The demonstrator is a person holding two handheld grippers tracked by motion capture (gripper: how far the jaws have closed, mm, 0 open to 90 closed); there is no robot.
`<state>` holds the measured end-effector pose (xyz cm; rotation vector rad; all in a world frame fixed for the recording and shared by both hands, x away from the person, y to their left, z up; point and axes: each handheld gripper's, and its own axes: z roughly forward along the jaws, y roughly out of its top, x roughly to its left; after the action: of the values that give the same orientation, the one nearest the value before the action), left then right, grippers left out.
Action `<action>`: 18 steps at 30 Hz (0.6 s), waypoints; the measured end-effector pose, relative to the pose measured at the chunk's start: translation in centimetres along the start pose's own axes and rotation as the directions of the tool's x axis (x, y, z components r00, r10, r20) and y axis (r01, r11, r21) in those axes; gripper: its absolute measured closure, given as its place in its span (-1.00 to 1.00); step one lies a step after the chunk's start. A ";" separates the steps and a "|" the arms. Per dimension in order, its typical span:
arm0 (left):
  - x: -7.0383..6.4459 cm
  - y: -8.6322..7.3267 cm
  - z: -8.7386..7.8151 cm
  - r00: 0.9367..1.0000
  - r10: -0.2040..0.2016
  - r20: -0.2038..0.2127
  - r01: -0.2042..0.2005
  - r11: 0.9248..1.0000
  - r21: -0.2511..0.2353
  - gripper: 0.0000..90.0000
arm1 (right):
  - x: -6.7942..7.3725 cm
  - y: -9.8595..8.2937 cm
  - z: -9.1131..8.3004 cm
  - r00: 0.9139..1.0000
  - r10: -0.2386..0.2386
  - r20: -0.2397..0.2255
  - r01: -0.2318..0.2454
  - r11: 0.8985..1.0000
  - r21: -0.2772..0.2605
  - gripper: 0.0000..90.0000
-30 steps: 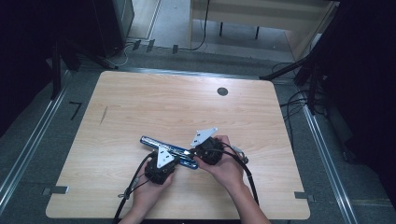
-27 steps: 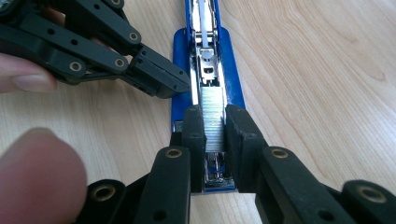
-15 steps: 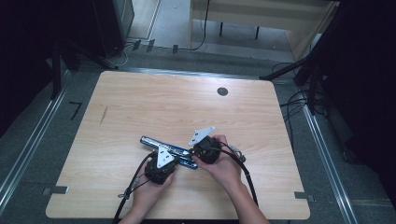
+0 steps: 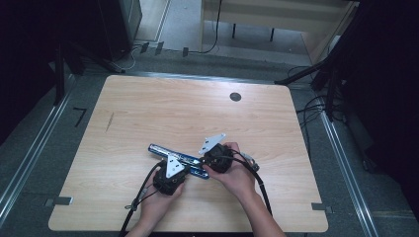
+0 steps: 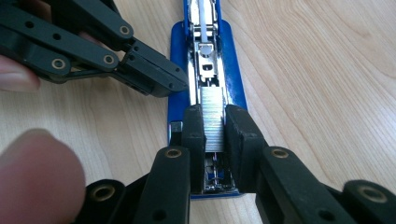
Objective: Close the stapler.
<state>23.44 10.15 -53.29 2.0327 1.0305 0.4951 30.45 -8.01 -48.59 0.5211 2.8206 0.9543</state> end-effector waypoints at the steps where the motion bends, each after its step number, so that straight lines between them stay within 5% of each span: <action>1: 0.0 0.0 0.0 1.000 0.000 0.000 0.000 1.000 0.000 1.00 | 0.0 0.0 0.0 1.000 0.000 0.000 0.000 1.000 0.000 0.76; 18: 0.0 0.0 0.0 1.000 0.002 0.000 -0.002 1.000 0.001 1.00 | -0.1 0.5 0.1 1.000 0.012 -0.002 -0.012 0.999 0.033 0.76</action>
<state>23.44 10.15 -53.28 2.0345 1.0286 0.4954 30.72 -7.66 -48.40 0.5415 2.8422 0.9128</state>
